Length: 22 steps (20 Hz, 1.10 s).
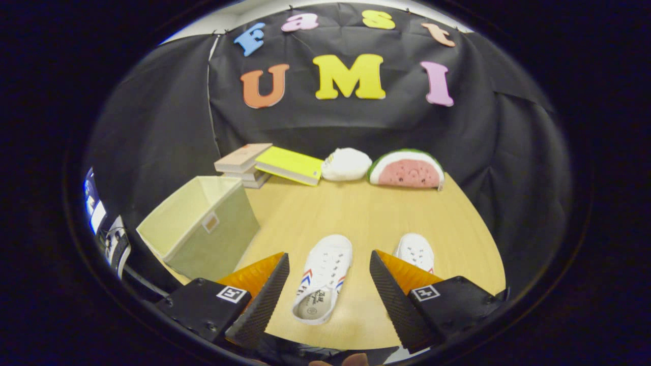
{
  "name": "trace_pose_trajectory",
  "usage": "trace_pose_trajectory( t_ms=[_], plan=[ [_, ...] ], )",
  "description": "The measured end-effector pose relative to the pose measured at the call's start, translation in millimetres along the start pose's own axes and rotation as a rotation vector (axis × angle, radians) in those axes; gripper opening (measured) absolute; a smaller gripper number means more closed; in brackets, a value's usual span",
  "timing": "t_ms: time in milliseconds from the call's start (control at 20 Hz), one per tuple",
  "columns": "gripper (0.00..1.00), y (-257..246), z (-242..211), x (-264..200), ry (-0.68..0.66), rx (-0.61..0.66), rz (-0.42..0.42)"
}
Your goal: Open the storage box then place both shoes into the box .Put the left shoe in first, then the right shoe, with the right side of both shoes facing outward in a uniform manner.
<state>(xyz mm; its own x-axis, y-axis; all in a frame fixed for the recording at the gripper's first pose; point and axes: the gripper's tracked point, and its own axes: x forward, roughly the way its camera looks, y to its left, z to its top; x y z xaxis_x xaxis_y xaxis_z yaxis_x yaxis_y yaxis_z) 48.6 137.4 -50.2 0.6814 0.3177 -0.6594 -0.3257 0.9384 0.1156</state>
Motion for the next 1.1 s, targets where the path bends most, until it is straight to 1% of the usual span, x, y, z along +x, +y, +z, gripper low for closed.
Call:
trace_pose_trajectory(
  t_ms=[150,250,350,400,550,800,850,1000,1100],
  plan=[
    [1.0,-9,-24,29,0.135,0.033,0.012],
    [1.0,-11,-37,47,0.223,0.08,0.027],
    [1.0,-9,-46,62,0.298,0.135,0.06],
    [1.0,-11,-50,69,0.326,0.143,0.061],
    [1.0,-20,-62,83,0.385,0.115,0.037],
    [0.99,-10,-63,101,0.403,0.113,0.076],
    [0.94,-6,-63,104,0.414,0.11,0.09],
    [0.63,6,-62,104,0.428,0.118,0.147],
    [0.41,5,-63,104,0.428,0.103,0.137]
  ],
)
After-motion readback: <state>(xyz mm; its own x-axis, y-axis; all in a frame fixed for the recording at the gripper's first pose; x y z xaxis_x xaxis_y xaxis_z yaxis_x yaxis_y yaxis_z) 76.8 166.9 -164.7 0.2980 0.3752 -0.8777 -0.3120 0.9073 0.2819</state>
